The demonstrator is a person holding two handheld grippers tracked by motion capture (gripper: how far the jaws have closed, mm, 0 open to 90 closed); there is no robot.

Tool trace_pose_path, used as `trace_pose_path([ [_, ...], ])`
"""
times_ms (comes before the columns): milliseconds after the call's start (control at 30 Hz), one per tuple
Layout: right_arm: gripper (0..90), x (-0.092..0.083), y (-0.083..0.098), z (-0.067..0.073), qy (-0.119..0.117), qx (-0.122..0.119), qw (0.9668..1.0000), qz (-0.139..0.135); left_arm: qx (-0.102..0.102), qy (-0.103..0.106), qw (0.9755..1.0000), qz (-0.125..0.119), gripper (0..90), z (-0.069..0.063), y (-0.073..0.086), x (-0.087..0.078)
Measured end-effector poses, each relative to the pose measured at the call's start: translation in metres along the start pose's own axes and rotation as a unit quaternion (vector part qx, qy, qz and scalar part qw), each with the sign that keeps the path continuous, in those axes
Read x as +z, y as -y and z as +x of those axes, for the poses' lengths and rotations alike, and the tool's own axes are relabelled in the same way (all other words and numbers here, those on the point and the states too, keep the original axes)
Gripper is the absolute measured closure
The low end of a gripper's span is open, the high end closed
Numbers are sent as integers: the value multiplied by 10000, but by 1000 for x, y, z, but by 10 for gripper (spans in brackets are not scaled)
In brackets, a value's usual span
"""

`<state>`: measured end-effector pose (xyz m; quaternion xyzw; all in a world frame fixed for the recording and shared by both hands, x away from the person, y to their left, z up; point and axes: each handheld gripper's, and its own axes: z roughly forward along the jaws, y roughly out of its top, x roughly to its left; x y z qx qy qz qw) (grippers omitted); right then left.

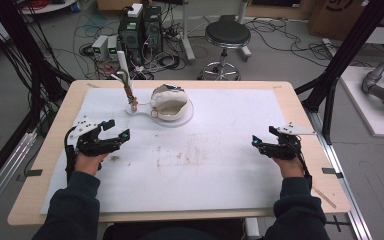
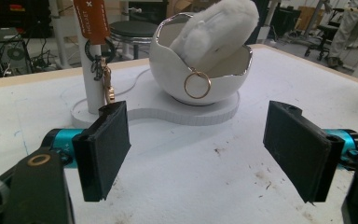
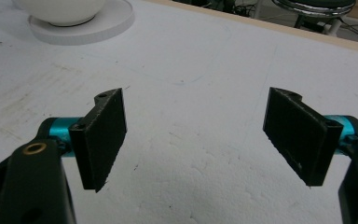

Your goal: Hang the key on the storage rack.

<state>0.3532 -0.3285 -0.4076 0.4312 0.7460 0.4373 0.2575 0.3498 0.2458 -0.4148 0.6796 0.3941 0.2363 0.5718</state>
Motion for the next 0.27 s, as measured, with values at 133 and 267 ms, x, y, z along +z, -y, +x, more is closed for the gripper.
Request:
trace_pose_path([
  [133, 217, 1, 1, 0, -20, -7, 10000, 20, -22, -49, 10000, -5, 225, 1, 0, 0],
  [267, 217, 3, 1, -1, -35, -4, 10000, 31, -15, -65, 10000, 3, 225, 2, 1, 0],
])
